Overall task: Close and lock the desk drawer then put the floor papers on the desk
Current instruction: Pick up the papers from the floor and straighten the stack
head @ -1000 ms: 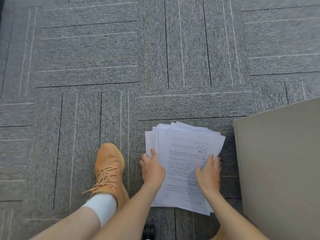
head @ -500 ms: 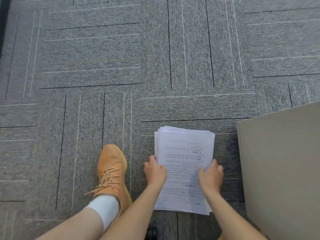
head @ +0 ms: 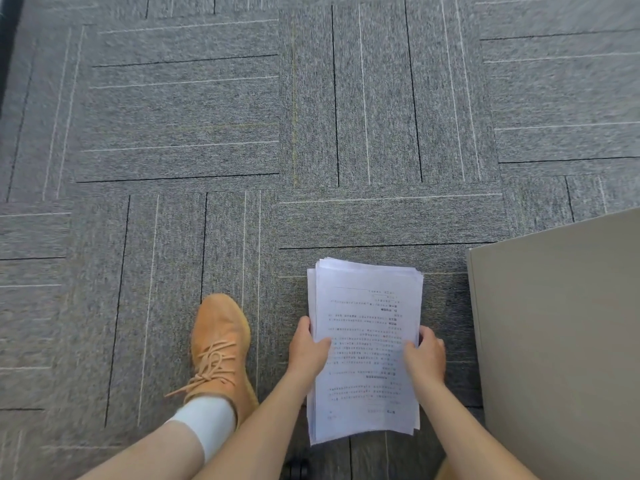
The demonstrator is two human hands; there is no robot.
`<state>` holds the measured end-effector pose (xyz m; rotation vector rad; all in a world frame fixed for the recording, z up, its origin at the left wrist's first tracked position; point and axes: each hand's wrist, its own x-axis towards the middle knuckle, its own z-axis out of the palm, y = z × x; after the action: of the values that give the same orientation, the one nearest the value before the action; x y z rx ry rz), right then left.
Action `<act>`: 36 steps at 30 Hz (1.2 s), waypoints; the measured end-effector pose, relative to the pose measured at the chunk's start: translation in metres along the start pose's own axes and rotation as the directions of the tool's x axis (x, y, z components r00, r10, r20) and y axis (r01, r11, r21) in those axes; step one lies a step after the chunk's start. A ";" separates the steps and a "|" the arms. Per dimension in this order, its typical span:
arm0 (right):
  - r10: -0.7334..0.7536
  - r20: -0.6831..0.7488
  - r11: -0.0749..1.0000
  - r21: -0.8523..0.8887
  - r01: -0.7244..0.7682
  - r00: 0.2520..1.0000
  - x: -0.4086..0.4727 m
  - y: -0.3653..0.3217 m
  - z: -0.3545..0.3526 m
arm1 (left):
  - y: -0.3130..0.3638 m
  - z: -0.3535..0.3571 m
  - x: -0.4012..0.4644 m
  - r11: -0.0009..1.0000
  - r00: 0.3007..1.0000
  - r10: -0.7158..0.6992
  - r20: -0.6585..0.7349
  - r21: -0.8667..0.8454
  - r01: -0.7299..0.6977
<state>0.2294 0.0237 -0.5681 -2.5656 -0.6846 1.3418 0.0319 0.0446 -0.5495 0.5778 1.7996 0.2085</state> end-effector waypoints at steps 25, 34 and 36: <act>-0.378 0.167 0.818 0.521 0.244 0.911 -0.206 -0.200 -0.210 | 0.225 -0.160 -0.233 0.927 0.927 0.372 0.042 -0.055 -0.370; -0.663 -0.203 0.541 0.535 0.649 0.720 -0.449 -0.243 -0.363 | 0.302 -0.220 -0.449 0.666 0.705 0.709 0.022 -0.350 -0.659; -0.672 -0.269 0.495 0.530 0.689 0.690 -0.506 -0.230 -0.398 | 0.306 -0.224 -0.502 0.621 0.648 0.759 0.062 -0.370 -0.691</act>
<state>0.2299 0.0138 0.1154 -1.5162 -0.9463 0.9969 0.0082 0.0988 0.0769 1.0433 1.1849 0.9514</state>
